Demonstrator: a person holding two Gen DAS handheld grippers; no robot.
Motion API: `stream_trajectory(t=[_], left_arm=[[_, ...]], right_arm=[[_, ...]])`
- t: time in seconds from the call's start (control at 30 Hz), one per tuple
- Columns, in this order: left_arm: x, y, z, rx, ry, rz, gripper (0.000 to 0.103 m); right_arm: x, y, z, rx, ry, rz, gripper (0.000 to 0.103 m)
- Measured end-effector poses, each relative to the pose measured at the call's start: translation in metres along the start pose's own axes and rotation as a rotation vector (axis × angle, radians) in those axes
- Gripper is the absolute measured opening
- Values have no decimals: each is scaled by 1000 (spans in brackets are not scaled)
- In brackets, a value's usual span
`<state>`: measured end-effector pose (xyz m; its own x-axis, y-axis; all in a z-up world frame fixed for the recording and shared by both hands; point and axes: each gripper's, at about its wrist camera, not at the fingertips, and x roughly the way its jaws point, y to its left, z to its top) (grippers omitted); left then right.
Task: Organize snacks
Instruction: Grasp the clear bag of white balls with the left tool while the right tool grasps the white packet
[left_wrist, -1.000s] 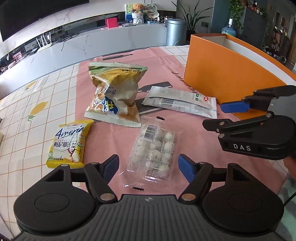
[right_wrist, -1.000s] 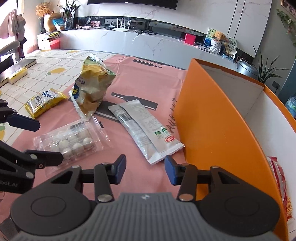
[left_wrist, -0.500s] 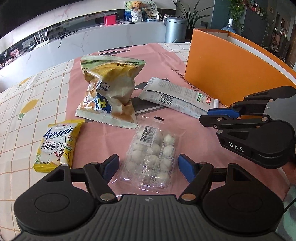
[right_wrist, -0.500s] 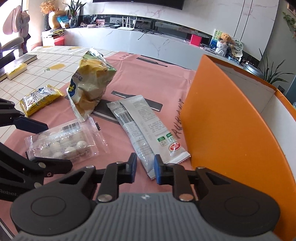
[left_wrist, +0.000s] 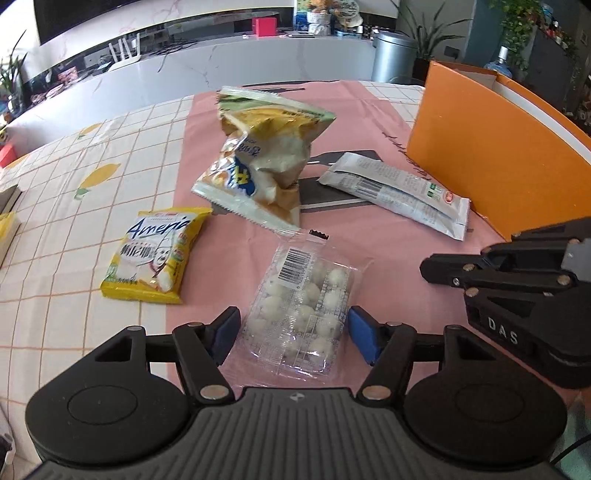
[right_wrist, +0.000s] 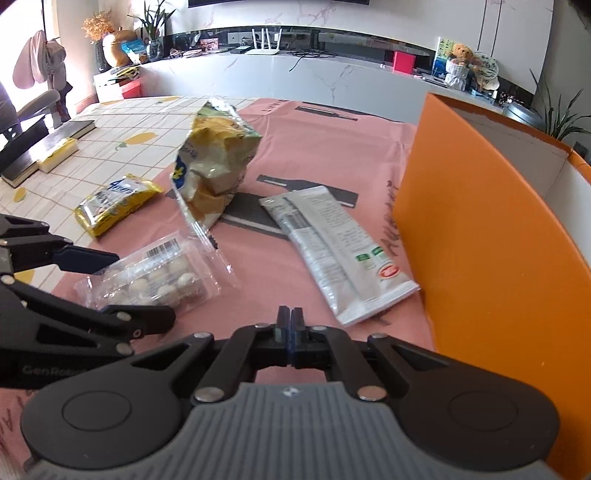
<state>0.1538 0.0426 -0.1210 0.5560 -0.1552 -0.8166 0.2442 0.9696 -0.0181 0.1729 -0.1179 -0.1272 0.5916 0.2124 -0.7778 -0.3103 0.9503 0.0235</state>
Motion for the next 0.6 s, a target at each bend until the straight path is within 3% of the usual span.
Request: stream_trajectory(t=[0.1,0.17,0.2,0.23,0.27,0.37,0.43,0.6], left_arm=[[-3,14,-3,-87,8,47,74],[-4,20,-3,-132,11,74,73],[-3,24,-1,-153,11,82,73],[-3,25,0,-169,11,84,73],[-3,26,1,-180,11,86,73],[-1,26,3,-193,8,89,73],[0,26,4,-190,4,88,73],[0,27,5,-196,0,80,73]], right_arm=[[-5,7,0,-26,-18,22,0],[-6,7,3,-62,-36,-35,3],[-6,6,6,-78,-45,-62,16],[-5,4,9,-90,-50,-80,36],[-4,0,12,-92,-62,-97,43],[5,-11,21,-88,-59,-129,49],[12,-17,25,-82,-56,-140,63],[29,-11,37,-125,-81,-140,73]])
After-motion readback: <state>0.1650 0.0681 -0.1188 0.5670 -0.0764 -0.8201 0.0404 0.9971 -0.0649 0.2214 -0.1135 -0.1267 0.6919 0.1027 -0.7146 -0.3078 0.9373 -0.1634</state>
